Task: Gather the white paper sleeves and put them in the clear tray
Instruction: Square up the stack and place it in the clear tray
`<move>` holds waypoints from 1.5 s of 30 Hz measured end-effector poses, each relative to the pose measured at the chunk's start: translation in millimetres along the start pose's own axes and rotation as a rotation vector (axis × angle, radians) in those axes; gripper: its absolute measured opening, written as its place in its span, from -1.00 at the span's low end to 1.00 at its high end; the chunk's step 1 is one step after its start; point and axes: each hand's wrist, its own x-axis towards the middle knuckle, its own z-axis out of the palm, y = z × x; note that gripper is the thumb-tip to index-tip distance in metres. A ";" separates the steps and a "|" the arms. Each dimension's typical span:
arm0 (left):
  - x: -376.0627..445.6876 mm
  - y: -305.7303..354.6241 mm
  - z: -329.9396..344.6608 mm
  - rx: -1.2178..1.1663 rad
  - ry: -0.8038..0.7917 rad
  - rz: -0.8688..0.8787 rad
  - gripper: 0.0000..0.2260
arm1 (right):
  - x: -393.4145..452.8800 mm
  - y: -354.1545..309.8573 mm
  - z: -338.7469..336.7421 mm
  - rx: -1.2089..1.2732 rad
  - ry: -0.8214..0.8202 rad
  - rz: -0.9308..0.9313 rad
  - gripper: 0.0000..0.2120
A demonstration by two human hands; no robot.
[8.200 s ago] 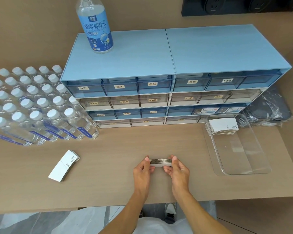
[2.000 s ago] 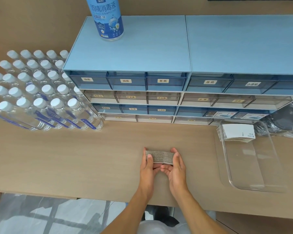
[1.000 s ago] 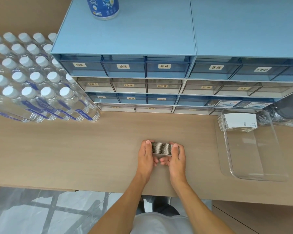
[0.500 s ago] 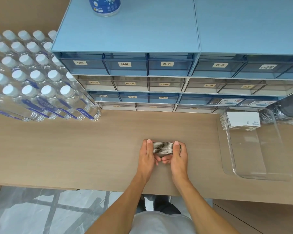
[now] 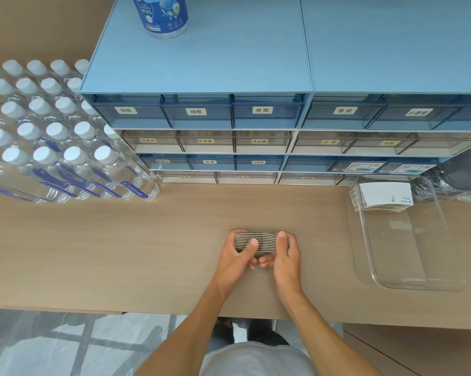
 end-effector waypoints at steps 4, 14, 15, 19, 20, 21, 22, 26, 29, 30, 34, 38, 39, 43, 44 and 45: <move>0.7 2.1 -11.8 0.055 -0.079 -0.021 -0.53 | -0.1 0.3 -0.7 0.008 -0.003 -0.001 -0.74; -4.6 15.2 -17.3 0.051 0.081 -0.003 -0.63 | -7.4 -18.5 -23.8 0.080 -0.316 0.098 -0.71; -7.1 17.1 -17.2 0.020 0.089 -0.007 -0.65 | -7.6 -22.7 -29.1 0.060 -0.350 0.099 -0.68; -18.9 26.5 -9.1 -0.121 0.086 -0.060 -0.64 | -7.5 -37.1 -44.0 0.068 -0.366 0.077 -0.69; -21.8 28.2 -4.9 -0.163 0.083 -0.076 -0.63 | -8.1 -40.0 -45.5 0.087 -0.357 0.071 -0.71; -24.6 30.0 0.0 -0.208 0.086 -0.090 -0.63 | -8.7 -42.5 -45.5 0.120 -0.351 0.073 -0.74; -27.2 31.7 5.2 -0.265 0.088 -0.103 -0.64 | -9.4 -44.1 -45.1 0.169 -0.346 0.085 -0.76; -34.6 37.4 23.5 -0.516 0.069 -0.132 -0.66 | -15.8 -54.0 -42.2 0.403 -0.330 0.165 -0.78; -37.0 42.4 29.7 -0.563 0.094 -0.169 -0.68 | -22.3 -61.2 -39.4 0.434 -0.277 0.173 -0.77; -36.8 44.0 29.8 -0.579 0.096 -0.166 -0.70 | -24.2 -63.0 -38.0 0.436 -0.255 0.171 -0.77; -35.2 48.8 32.9 -0.646 0.065 -0.157 -0.73 | -32.7 -73.2 -34.2 0.499 -0.150 0.161 -0.82; -34.3 47.8 53.3 -0.668 0.046 -0.167 -0.75 | -39.1 -79.9 -42.3 0.550 -0.033 0.147 -0.76; -33.7 49.2 60.7 -0.664 0.034 -0.169 -0.76 | -40.2 -81.5 -45.7 0.568 -0.003 0.144 -0.75; -32.5 55.3 95.7 -0.655 -0.025 -0.192 -0.72 | -43.6 -85.0 -65.8 0.709 0.146 0.156 -0.73; -33.0 56.9 104.9 -0.655 -0.038 -0.193 -0.71 | -43.8 -85.7 -72.5 0.762 0.169 0.167 -0.70; -33.5 58.2 114.4 -0.647 -0.047 -0.197 -0.71 | -44.1 -86.8 -78.8 0.813 0.185 0.180 -0.68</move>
